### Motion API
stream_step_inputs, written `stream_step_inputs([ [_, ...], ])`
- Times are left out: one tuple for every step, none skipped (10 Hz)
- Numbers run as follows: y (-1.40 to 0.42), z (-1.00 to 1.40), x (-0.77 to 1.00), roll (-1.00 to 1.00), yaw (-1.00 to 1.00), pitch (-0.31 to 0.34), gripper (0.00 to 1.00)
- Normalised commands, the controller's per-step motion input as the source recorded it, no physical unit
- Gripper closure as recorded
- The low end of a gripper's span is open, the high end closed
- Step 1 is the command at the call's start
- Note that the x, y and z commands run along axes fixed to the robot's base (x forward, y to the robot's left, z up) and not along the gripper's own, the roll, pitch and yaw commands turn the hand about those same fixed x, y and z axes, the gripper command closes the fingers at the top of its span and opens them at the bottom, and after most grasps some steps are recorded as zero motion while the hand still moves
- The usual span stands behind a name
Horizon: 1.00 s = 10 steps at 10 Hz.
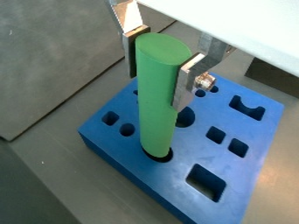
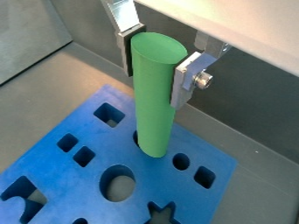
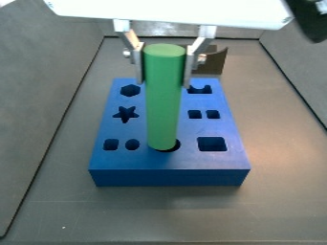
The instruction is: Insert the oval object.
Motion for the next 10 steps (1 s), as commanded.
stream_step_inputs([
  [-0.01,-0.36,0.34,0.08,0.16,0.000,1.00],
  [-0.11,-0.32,0.00,0.03,0.03,-0.019,1.00],
  [-0.11,-0.32,0.00,0.00,0.05,-0.047,1.00],
  [-0.07,-0.33,0.00,0.01,0.04,-0.049,1.00],
  [-0.08,-0.40,0.00,0.04,0.02,-0.073,1.00],
  [-0.09,-0.41,0.00,0.04,0.00,-0.084,1.00],
  [-0.08,-0.41,0.00,0.04,0.00,-0.090,1.00],
  [-0.08,-0.40,0.00,0.02,0.00,-0.083,1.00],
  [-0.06,-0.37,0.00,0.00,0.00,-0.077,1.00],
  [-0.05,-0.28,0.00,0.00,0.00,-0.074,1.00],
])
